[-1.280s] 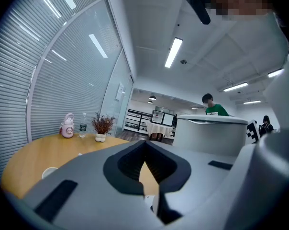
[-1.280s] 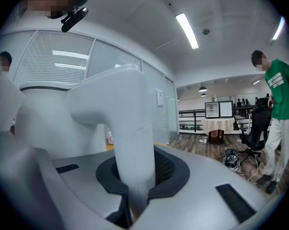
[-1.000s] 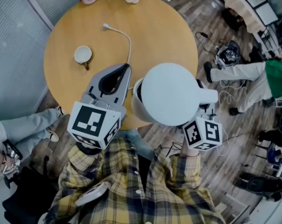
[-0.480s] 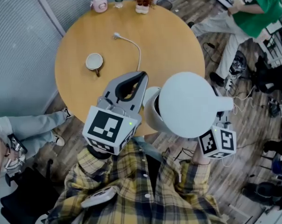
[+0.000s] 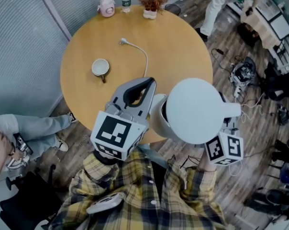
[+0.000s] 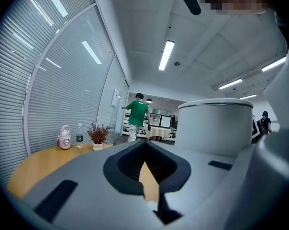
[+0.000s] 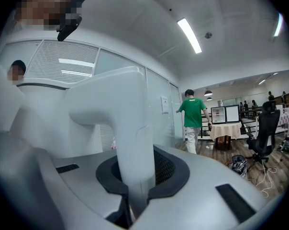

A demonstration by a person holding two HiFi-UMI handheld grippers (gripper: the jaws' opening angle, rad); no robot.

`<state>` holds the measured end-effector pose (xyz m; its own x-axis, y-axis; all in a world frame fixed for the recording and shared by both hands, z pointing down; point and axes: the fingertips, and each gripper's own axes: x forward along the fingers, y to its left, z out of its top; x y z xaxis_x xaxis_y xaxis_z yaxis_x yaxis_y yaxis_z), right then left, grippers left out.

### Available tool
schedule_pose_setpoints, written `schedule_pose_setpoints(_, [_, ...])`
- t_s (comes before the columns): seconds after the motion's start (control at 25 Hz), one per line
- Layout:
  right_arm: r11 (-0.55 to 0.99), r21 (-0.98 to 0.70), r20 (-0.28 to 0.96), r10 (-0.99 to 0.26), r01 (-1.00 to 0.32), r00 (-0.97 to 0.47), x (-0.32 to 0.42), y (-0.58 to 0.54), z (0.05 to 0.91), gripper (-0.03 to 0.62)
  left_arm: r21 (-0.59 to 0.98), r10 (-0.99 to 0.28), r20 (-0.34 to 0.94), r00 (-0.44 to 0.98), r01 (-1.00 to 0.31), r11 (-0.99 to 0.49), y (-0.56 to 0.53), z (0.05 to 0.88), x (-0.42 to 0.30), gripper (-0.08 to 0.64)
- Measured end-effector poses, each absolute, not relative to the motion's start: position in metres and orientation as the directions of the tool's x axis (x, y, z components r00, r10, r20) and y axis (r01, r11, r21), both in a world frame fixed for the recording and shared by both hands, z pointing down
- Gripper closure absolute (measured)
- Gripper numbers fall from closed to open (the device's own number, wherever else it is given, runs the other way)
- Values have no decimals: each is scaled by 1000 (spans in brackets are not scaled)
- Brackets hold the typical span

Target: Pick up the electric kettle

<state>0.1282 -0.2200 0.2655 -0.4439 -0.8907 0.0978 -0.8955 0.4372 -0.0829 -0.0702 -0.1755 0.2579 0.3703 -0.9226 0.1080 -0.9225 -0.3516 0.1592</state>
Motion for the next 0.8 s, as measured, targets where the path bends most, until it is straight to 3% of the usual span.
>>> schedule_pose_setpoints(0.8, [432,-87,108,-891,-897,-440,140,-215,272,535,151,-919,123,375,-922,-356,-169,264,-55,557])
